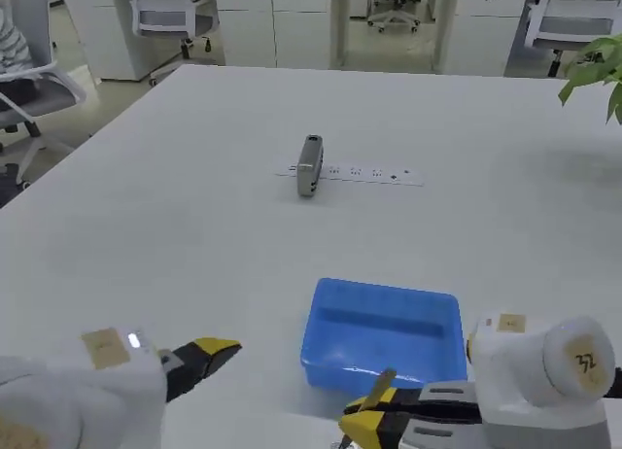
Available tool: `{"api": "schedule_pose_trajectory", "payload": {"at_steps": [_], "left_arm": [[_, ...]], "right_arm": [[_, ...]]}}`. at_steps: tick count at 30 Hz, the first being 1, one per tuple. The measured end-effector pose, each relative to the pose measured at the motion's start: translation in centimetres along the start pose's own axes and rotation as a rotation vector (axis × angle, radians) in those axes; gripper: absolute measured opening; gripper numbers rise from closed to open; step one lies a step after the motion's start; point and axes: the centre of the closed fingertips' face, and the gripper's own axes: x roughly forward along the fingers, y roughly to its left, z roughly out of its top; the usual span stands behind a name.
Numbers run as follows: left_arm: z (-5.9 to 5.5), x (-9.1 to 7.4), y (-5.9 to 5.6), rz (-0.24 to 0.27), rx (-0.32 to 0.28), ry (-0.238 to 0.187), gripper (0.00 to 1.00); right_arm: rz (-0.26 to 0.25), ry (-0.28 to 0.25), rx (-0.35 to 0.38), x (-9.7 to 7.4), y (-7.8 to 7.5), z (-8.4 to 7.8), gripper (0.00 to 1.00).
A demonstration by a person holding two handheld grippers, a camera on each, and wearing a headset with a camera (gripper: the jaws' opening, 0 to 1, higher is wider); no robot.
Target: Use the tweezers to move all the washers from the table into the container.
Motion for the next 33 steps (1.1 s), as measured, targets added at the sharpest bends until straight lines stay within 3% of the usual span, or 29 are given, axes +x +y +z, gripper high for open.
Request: {"api": "schedule_pose_trajectory", "payload": {"at_steps": [3,7,11,13,20,26,33], "left_arm": [[0.1,-0.3,1.1,0.067,-0.032,-0.051,0.95],[-0.7,-0.5,2.8,0.178,0.029,-0.027,0.99],[-0.4,-0.5,3.3,0.202,-0.034,-0.088,0.99],[-0.4,-0.6,3.8,0.222,-0.054,-0.095,0.99],[0.7,-0.6,3.6,0.226,-0.042,-0.165,0.99],[2.1,-0.7,3.0,0.191,-0.061,-0.256,0.99],[2.1,-0.8,3.4,0.201,-0.085,-0.262,0.99]], "right_arm": [[-0.005,-0.008,0.005,-0.6,-0.2,0.3,0.03],[-0.013,-0.009,0.018,-1.2,-0.5,0.2,0.03],[-0.030,-0.013,0.027,-1.8,-0.8,0.2,0.03],[-0.033,-0.011,0.021,-2.0,-0.9,0.3,0.03],[-0.065,-0.009,-0.001,-3.2,-2.0,0.9,0.03],[-0.096,-0.038,-0.005,-4.5,-3.2,2.1,0.03],[-0.136,-0.035,-0.035,-5.5,-4.6,2.9,0.03]]}}
